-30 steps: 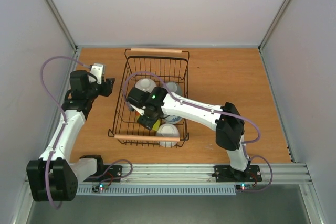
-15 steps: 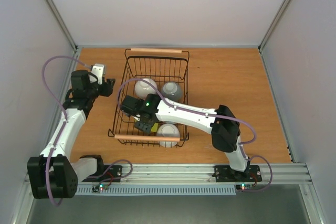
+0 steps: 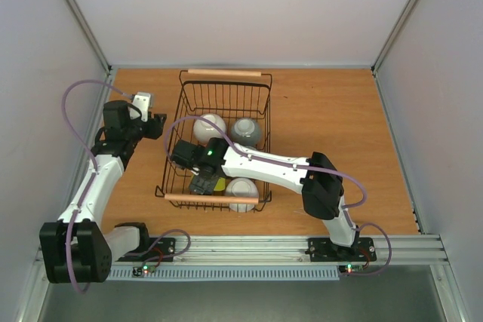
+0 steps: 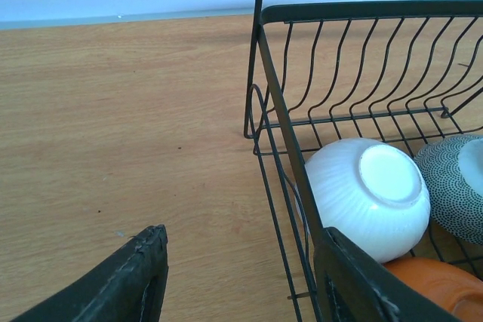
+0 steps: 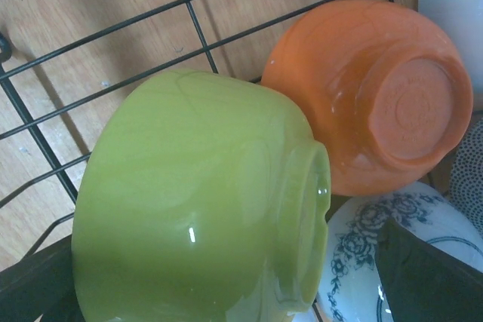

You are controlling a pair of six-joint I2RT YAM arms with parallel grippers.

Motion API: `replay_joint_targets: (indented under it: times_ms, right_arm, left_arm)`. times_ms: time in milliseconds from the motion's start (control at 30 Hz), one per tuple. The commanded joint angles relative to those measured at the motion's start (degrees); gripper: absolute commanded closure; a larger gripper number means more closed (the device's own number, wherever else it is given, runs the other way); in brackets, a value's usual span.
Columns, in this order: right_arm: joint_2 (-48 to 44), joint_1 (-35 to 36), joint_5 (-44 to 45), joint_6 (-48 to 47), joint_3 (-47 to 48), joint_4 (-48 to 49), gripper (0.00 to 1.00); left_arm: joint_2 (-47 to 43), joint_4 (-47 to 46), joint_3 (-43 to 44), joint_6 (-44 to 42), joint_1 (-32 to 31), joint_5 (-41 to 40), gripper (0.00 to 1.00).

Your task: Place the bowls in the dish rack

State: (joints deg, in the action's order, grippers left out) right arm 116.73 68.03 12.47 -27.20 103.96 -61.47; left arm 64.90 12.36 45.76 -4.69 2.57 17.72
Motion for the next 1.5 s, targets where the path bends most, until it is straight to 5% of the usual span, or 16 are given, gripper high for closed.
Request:
replay_joint_targets:
  times_ms: [0, 1467]
  right_arm:
    - [-0.2, 1.2, 0.1, 0.1, 0.7, 0.9, 0.01]
    - [-5.0, 3.3, -7.8, 1.0, -2.7, 4.7, 0.01]
  left_arm:
    - [0.5, -1.8, 1.3, -0.1, 0.3, 0.9, 0.46]
    - [0.8, -1.8, 1.4, 0.0, 0.5, 0.9, 0.46]
